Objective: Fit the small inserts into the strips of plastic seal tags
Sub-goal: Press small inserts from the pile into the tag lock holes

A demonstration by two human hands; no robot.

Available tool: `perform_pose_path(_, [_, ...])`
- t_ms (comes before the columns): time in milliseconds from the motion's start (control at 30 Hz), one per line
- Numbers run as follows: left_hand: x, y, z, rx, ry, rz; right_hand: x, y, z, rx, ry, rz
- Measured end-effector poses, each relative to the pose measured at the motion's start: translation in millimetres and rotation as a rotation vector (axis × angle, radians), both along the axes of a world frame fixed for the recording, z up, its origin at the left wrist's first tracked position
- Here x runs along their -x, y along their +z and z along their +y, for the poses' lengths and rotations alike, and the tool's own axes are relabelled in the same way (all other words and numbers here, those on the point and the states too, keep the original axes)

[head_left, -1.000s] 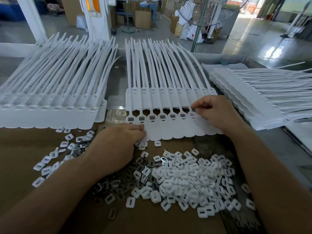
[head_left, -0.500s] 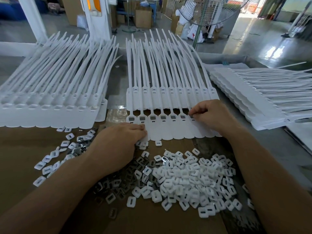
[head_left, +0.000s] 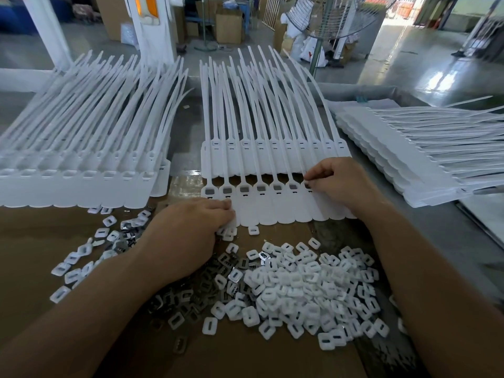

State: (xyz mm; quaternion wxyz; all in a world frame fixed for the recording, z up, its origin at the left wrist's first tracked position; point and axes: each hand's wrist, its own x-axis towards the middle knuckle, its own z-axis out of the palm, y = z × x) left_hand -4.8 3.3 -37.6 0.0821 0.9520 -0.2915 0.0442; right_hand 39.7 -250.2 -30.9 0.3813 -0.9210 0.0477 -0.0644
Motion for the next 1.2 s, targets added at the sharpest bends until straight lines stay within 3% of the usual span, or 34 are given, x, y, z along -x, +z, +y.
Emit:
perform_pose_path(267, [-2, 0, 1, -0.004, 0.006, 0.012, 14, 27, 4, -0.092, 0.135, -0.142])
perform_pose_path(533, [-3, 1, 0, -0.008, 0.017, 0.006, 46, 39, 52, 0.107, 0.611, 0.093])
perform_pose_path(700, [0, 1, 1, -0.023, 0.012, -0.007, 59, 33, 78, 0.236, 0.790, 0.143])
perform_pose_path(867, [2, 3, 2, 0.003, -0.007, -0.006, 61, 26, 90, 0.373, 0.799, 0.120])
perform_pose_path(1067, [3, 3, 1, -0.009, -0.017, -0.002, 62, 24, 91, 0.384, 0.826, 0.152])
perform_pose_path(1200, [3, 5, 1, -0.008, -0.041, -0.002, 60, 28, 87, 0.288, 0.817, 0.165])
